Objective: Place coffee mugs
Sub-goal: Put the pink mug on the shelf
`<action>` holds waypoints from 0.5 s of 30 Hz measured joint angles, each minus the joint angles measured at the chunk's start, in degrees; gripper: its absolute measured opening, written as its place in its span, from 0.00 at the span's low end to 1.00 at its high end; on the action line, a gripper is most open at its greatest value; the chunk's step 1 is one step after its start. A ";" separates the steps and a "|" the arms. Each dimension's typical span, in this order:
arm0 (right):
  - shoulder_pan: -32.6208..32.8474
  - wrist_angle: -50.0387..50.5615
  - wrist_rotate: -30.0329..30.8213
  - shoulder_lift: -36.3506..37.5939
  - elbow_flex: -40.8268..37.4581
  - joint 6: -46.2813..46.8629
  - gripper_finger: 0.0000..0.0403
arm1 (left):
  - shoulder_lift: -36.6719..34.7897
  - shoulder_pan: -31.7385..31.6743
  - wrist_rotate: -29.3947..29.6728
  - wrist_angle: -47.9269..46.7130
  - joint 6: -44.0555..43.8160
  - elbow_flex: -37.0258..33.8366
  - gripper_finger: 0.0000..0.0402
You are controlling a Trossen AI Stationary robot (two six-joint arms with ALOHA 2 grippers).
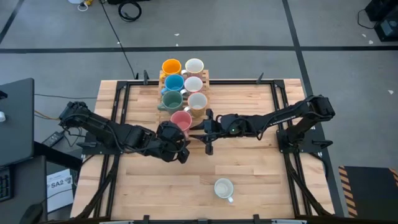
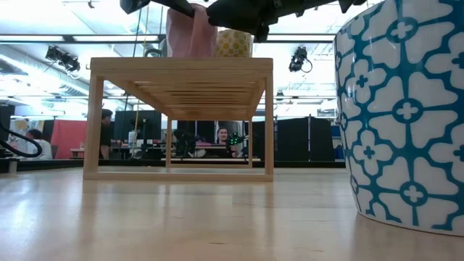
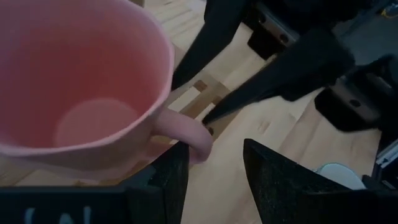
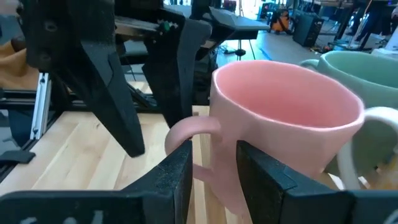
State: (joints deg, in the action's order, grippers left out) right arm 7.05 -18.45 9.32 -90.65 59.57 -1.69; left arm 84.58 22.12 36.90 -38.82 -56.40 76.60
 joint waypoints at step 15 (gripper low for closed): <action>0.54 -4.39 -1.29 -3.89 0.05 0.02 0.32 | -0.04 -0.13 0.13 -1.01 0.00 0.00 0.39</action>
State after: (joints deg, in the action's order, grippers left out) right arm 7.58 -22.83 8.03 -94.54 59.61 -1.67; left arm 84.53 21.99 37.03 -39.83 -56.40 76.60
